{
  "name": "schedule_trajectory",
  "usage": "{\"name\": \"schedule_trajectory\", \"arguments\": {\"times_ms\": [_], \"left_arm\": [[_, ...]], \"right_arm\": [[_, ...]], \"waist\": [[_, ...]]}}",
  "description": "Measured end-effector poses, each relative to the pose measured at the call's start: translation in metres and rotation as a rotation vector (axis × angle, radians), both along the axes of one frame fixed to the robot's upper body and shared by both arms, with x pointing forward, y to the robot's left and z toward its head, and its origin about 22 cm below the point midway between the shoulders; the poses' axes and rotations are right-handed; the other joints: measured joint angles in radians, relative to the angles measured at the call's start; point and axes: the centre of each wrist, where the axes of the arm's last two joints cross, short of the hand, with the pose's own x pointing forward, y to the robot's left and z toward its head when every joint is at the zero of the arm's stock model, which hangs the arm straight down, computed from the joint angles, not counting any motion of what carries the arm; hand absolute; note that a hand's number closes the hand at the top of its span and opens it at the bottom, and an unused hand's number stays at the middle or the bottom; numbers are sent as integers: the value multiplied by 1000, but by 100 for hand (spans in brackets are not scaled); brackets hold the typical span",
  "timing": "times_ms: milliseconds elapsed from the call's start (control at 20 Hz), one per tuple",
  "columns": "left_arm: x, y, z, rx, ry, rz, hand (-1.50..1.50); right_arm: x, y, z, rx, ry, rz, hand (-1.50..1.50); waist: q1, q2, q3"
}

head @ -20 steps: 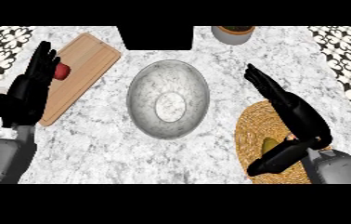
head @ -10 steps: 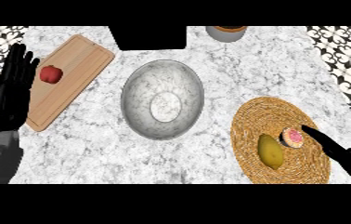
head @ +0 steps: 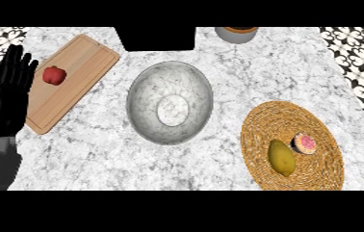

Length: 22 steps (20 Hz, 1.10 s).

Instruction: Pick the cupcake from the placemat and place it in the bowl

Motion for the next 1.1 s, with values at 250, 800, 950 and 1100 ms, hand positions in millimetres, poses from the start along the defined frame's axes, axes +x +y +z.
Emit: {"name": "schedule_trajectory", "arguments": {"times_ms": [250, 800, 950, 1100], "left_arm": [[0, -3, -1, -1, -1, -7, 0], [5, -11, 10, 2, -4, -25, 0], [7, -12, 9, -6, -3, -28, 0], [10, -14, 4, -2, -8, -26, 0]], "right_arm": [[2, -7, 28, -241, 70, -1, -150], [17, -17, 15, -463, 130, -42, -150], [22, -11, 2, -470, 144, -38, -150], [29, -10, -16, -483, 160, -36, -150]], "waist": [[9, 2, 1], [25, 5, 2], [26, 6, 3], [27, 6, 3]]}}
